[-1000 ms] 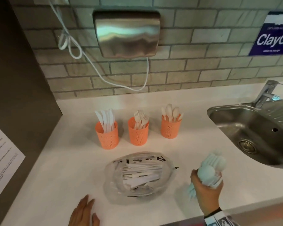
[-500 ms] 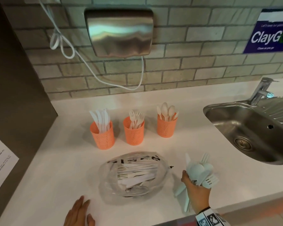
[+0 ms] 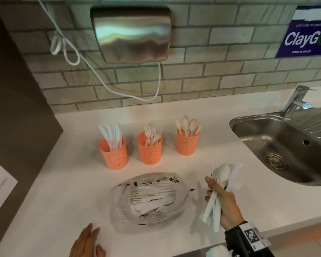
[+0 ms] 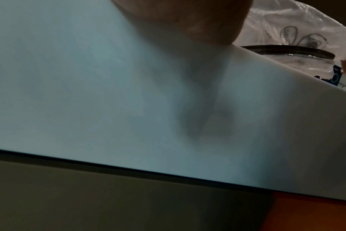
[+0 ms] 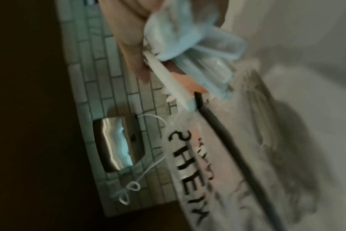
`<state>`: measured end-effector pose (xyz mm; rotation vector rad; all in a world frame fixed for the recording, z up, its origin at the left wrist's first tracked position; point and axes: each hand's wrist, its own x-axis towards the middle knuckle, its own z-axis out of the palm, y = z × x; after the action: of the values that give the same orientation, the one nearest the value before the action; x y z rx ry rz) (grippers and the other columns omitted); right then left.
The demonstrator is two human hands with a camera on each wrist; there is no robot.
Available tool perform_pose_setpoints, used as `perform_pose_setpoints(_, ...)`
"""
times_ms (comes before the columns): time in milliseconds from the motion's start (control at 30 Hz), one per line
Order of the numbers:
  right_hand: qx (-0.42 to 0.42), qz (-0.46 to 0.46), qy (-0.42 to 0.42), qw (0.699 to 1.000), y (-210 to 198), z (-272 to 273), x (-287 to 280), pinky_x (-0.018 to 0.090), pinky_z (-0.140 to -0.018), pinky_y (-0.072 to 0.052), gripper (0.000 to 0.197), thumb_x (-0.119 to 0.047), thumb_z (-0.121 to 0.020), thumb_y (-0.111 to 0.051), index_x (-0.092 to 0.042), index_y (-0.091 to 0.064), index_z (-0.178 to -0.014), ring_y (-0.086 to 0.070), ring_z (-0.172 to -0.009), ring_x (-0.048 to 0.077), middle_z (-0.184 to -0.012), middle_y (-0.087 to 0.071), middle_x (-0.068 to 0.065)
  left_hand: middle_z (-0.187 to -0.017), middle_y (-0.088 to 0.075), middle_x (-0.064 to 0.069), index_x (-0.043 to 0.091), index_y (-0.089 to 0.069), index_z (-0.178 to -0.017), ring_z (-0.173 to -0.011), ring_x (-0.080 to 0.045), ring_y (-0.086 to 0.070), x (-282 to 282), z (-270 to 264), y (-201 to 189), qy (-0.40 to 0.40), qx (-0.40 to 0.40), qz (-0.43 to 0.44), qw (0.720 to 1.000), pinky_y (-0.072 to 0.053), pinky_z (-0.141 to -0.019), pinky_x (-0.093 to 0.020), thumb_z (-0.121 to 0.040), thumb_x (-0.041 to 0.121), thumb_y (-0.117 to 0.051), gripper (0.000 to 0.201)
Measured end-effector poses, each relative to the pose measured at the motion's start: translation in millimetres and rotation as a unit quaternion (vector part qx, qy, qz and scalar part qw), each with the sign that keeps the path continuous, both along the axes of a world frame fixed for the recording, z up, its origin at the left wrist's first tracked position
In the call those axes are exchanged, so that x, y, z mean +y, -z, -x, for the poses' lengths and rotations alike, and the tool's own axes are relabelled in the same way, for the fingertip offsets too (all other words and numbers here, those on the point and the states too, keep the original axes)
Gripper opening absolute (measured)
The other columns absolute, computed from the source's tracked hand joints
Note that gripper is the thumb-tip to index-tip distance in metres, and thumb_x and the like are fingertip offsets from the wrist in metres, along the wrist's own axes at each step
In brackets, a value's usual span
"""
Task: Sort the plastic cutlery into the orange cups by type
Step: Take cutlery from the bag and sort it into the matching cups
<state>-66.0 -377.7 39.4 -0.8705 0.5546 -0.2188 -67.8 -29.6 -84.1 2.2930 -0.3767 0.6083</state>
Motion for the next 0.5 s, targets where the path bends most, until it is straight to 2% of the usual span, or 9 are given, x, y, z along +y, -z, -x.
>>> perform_pose_setpoints(67,0.006,-0.041,-0.009,0.999,-3,-1,-3,0.016,-0.040,-0.045,0.017,-0.003,-0.070,-0.068,-0.013,-0.059,-0.080,-0.047,-0.039,0.007,-0.053,-0.047,0.000,-0.146,-0.019,0.036,0.015,-0.054,-0.095,-0.127,0.020,-0.022,-1,1,-2,0.008,0.001,-0.003,1.000,-0.032,-0.091,-0.011,-0.069,0.029,-0.036,0.035)
perform_pose_setpoints(167,0.011,-0.069,0.013,0.997,-1,-3,-6,0.018,-0.049,-0.051,0.024,0.004,-0.075,-0.063,-0.016,-0.061,-0.089,-0.052,-0.045,0.009,-0.061,-0.053,0.001,-0.146,-0.020,0.036,0.006,-0.065,-0.087,-0.127,0.019,-0.022,-4,1,-2,0.013,0.033,0.010,0.999,-0.021,-0.099,-0.006,-0.069,0.028,-0.036,0.041)
perform_pose_setpoints(200,0.017,-0.063,0.023,0.998,0,-4,-7,0.019,-0.048,-0.049,0.021,0.004,-0.078,-0.060,-0.015,-0.061,-0.086,-0.049,-0.044,0.009,-0.060,-0.052,0.000,-0.146,-0.020,0.036,0.002,-0.068,-0.083,-0.127,0.020,-0.022,-4,1,0,0.013,0.045,0.011,0.999,-0.020,-0.099,-0.006,-0.069,0.028,-0.036,0.043)
perform_pose_setpoints(267,0.015,-0.050,0.046,0.998,1,-6,-5,0.016,-0.041,-0.042,0.022,0.005,-0.083,-0.055,-0.013,-0.057,-0.070,-0.041,-0.037,0.008,-0.053,-0.046,0.000,-0.145,-0.020,0.036,0.004,-0.067,-0.084,-0.126,0.020,-0.023,-4,1,1,0.009,0.056,0.022,0.998,-0.020,-0.098,-0.005,-0.068,0.029,-0.036,0.043)
perform_pose_setpoints(333,0.005,-0.007,0.070,0.998,2,-5,-3,0.016,-0.037,-0.036,0.035,0.008,-0.084,-0.051,-0.011,-0.050,-0.055,-0.036,-0.033,0.009,-0.043,-0.040,-0.002,-0.146,-0.021,0.035,0.008,-0.062,-0.088,-0.126,0.019,-0.025,-3,1,0,0.007,0.059,0.034,0.998,-0.027,-0.094,-0.007,-0.069,0.028,-0.036,0.038)
perform_pose_setpoints(367,-0.005,0.026,0.078,0.997,2,-5,-2,0.016,-0.036,-0.035,0.037,0.010,-0.084,-0.051,-0.011,-0.048,-0.053,-0.035,-0.031,0.009,-0.039,-0.039,-0.004,-0.146,-0.021,0.034,0.008,-0.060,-0.089,-0.125,0.018,-0.028,-3,0,-1,0.007,0.056,0.040,0.998,-0.032,-0.088,-0.010,-0.069,0.028,-0.036,0.037)
perform_pose_setpoints(433,-0.019,0.100,0.107,0.989,1,-2,1,0.017,-0.036,-0.037,0.034,0.011,-0.083,-0.055,-0.010,-0.046,-0.057,-0.038,-0.030,0.010,-0.035,-0.041,-0.004,-0.146,-0.021,0.035,0.010,-0.058,-0.091,-0.116,0.012,-0.042,-5,1,-3,-0.010,0.039,0.040,0.998,-0.036,-0.083,-0.016,-0.069,0.028,-0.036,0.036)
perform_pose_setpoints(467,-0.018,0.137,0.128,0.982,0,-1,4,0.018,-0.037,-0.039,0.031,0.009,-0.083,-0.058,-0.009,-0.047,-0.059,-0.042,-0.031,0.010,-0.035,-0.044,-0.005,-0.146,-0.020,0.036,0.013,-0.056,-0.093,-0.110,0.007,-0.048,-5,2,0,-0.017,0.029,0.021,0.999,-0.035,-0.086,-0.014,-0.068,0.028,-0.036,0.036)
perform_pose_setpoints(500,-0.014,0.166,0.149,0.975,3,1,5,0.018,-0.039,-0.042,0.028,0.006,-0.082,-0.060,-0.009,-0.049,-0.061,-0.046,-0.032,0.008,-0.035,-0.048,-0.005,-0.145,-0.019,0.037,0.015,-0.054,-0.095,-0.110,0.007,-0.047,-5,3,0,-0.018,0.022,0.013,0.999,-0.033,-0.089,-0.012,-0.067,0.029,-0.036,0.036)
